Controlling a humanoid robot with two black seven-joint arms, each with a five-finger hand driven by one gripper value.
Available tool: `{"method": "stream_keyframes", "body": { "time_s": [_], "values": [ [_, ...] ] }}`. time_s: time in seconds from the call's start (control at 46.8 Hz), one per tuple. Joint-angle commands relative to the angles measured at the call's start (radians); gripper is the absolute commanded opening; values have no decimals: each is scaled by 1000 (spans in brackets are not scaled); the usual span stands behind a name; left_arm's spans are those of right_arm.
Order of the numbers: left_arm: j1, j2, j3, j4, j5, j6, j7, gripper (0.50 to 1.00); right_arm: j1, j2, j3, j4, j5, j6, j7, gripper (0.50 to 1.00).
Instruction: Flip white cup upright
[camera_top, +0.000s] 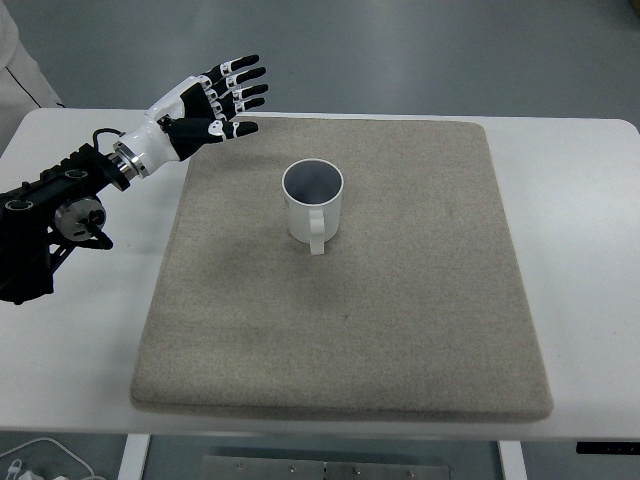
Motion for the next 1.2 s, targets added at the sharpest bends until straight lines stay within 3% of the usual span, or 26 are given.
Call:
{"method": "stream_keyframes", "body": {
  "time_s": [0.0,0.128,0.706,0.919,1.176],
  "values": [
    [-5,-3,-1,25,-50,0,73,994,-1,0,0,0,1,0,0,930],
    [-6,-14,-4,80,-136,0,165,994,0,0,0,0,1,0,0,930],
    [-12,-15,-127,106,-493,32,510,994,0,0,0,0,1,0,0,930],
    [-5,-26,-184,106,-519,47,572,994,0,0,3,0,1,0,0,930],
    [-3,-26,-182,109,-535,47,573,994,-3,0,0,9,-1,12,0,930]
  ]
}}
